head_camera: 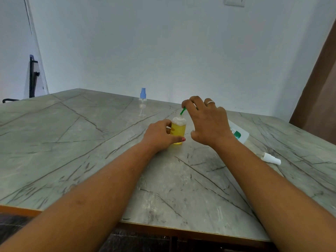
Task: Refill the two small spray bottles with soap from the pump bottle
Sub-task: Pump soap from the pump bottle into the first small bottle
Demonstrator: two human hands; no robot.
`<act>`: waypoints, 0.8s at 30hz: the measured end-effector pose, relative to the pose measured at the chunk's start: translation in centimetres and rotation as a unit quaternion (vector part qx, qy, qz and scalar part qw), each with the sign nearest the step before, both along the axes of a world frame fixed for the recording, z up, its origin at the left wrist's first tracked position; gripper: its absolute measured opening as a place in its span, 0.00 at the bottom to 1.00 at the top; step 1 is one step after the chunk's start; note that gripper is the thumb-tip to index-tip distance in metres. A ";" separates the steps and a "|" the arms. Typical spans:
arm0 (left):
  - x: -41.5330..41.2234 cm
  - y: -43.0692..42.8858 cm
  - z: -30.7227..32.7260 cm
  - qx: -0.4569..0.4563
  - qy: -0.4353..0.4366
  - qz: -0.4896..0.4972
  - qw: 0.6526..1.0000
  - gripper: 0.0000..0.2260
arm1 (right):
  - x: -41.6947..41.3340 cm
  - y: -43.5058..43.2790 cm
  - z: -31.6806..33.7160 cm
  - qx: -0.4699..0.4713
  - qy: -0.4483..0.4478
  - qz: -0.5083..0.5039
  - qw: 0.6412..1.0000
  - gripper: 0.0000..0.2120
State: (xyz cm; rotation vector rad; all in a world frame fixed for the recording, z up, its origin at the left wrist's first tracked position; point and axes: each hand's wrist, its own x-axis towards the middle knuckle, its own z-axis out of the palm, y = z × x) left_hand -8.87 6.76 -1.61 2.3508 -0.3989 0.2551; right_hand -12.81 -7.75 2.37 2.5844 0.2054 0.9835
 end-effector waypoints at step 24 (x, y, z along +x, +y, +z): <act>-0.1 0.0 -0.1 0.005 -0.011 -0.003 1.000 0.33 | 0.1 -0.4 -0.5 -0.030 -0.023 0.003 0.999 0.37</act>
